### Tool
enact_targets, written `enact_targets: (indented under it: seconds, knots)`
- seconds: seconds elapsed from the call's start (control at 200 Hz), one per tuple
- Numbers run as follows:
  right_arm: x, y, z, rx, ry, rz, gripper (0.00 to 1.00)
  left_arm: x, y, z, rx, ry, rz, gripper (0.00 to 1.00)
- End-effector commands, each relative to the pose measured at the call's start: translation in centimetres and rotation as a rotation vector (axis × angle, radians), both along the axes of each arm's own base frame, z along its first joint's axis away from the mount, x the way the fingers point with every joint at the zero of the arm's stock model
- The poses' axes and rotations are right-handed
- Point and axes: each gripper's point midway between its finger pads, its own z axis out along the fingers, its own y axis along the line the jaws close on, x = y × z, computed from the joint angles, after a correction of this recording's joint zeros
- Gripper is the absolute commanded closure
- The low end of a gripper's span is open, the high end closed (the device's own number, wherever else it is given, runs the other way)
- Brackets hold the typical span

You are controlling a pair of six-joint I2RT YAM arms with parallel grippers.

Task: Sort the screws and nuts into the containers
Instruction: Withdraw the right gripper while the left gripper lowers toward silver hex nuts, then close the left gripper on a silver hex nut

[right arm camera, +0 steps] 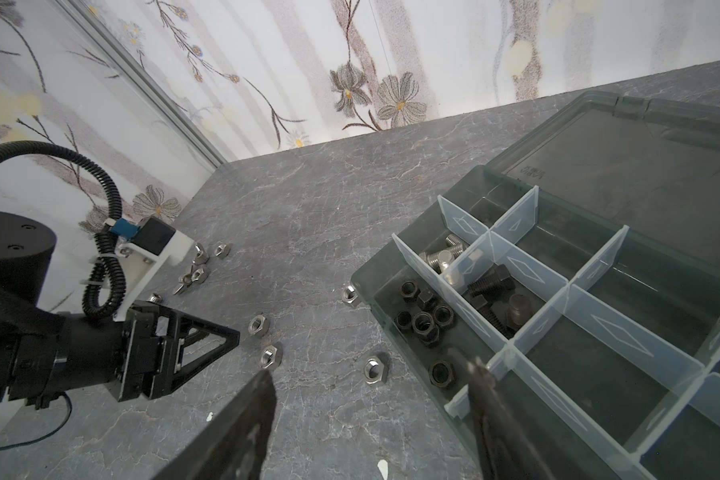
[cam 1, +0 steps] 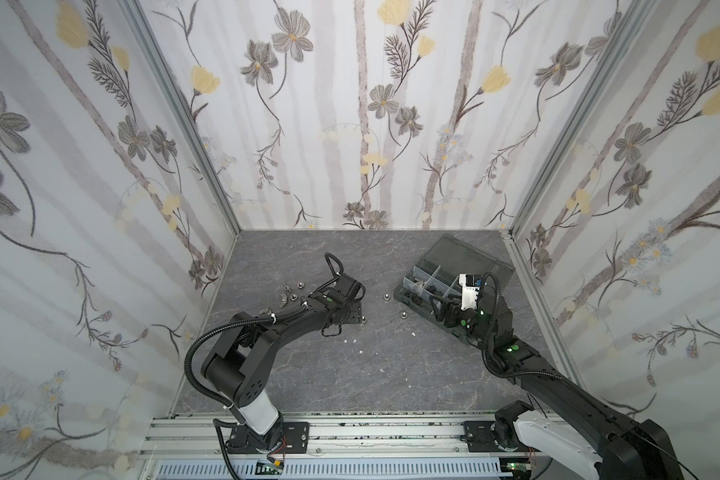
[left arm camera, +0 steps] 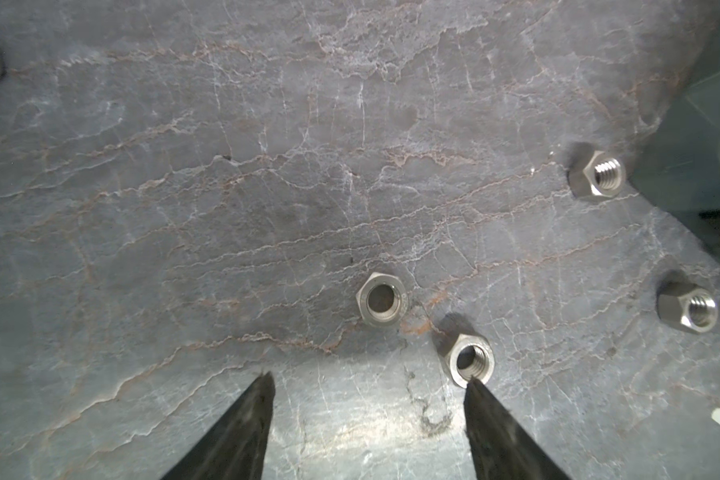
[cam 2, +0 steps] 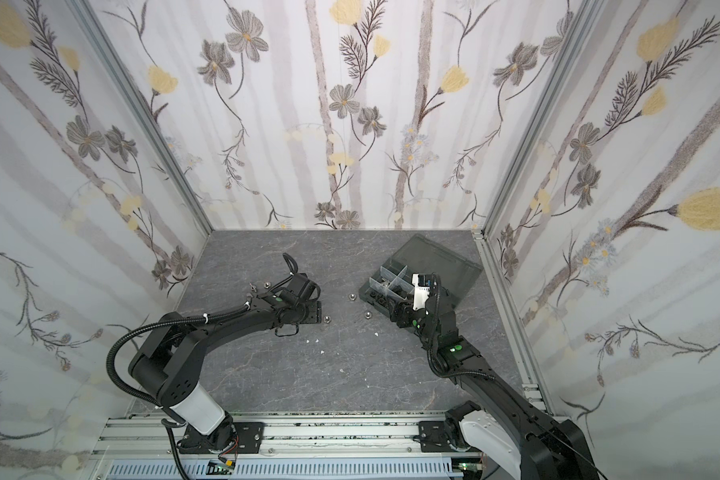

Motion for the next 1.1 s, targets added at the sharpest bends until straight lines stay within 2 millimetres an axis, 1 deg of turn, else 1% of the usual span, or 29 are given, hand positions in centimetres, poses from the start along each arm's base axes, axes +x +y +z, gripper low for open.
enact_targets:
  seconds: [0.0, 0.145, 0.3, 0.59, 0.809, 1.094]
  knots:
    - [0.0, 0.3, 1.2, 0.035, -0.043, 0.013, 0.26, 0.5, 0.2, -0.6, 0.048, 0.015, 0.000, 0.29]
    - [-0.2, 0.2, 1.3, 0.044, -0.052, 0.011, 0.26, 0.9, 0.2, -1.5, 0.076, 0.039, 0.002, 0.35]
    - [-0.3, 0.2, 1.6, 0.060, -0.069, 0.011, 0.25, 1.3, 0.1, -2.0, 0.094, 0.053, 0.004, 0.40]
    - [-0.4, 0.1, 1.6, 0.068, -0.070, 0.007, 0.26, 1.5, 0.3, -3.3, 0.140, 0.081, 0.000, 0.46]
    - [-0.5, 0.0, 1.7, 0.070, -0.077, 0.002, 0.25, 1.7, 0.4, -3.6, 0.154, 0.084, 0.004, 0.53]
    - [-0.6, -0.2, 1.8, 0.070, -0.083, -0.006, 0.25, 2.4, -0.1, -3.8, 0.155, 0.084, -0.002, 0.61]
